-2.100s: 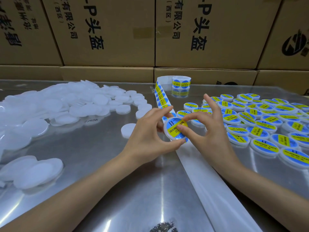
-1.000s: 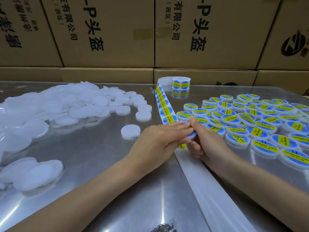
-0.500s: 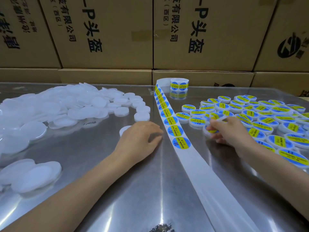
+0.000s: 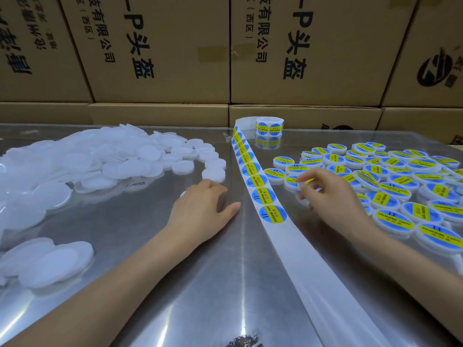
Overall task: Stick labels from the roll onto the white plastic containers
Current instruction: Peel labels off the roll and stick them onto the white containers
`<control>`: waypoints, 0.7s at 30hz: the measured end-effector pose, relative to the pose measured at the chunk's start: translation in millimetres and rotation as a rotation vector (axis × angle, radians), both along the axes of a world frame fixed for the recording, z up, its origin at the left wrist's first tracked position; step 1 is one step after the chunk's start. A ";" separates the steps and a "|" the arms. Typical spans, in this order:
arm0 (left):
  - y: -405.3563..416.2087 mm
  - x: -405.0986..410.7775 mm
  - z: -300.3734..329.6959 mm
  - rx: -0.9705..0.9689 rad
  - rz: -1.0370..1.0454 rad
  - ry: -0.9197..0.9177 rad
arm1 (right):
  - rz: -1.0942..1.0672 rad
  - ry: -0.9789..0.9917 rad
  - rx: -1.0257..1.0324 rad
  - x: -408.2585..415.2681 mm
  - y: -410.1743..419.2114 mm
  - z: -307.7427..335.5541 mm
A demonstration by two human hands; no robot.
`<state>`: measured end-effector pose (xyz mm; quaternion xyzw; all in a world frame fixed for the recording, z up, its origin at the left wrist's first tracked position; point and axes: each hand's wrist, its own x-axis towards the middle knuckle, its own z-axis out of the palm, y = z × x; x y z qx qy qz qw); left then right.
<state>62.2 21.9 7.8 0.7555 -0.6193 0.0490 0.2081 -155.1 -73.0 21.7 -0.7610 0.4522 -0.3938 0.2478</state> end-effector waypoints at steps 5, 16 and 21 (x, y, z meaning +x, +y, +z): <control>-1.8 -5.6 -2.0 0.019 -0.210 0.087 | 0.201 0.440 -0.215 12.2 17.1 -12.2; -5.1 -14.3 -10.4 -0.011 -0.374 0.154 | 0.371 0.376 -0.241 15.6 12.3 -21.3; -5.6 -16.5 -8.2 -0.011 -0.415 0.147 | 0.381 0.374 -0.176 17.4 12.5 -20.4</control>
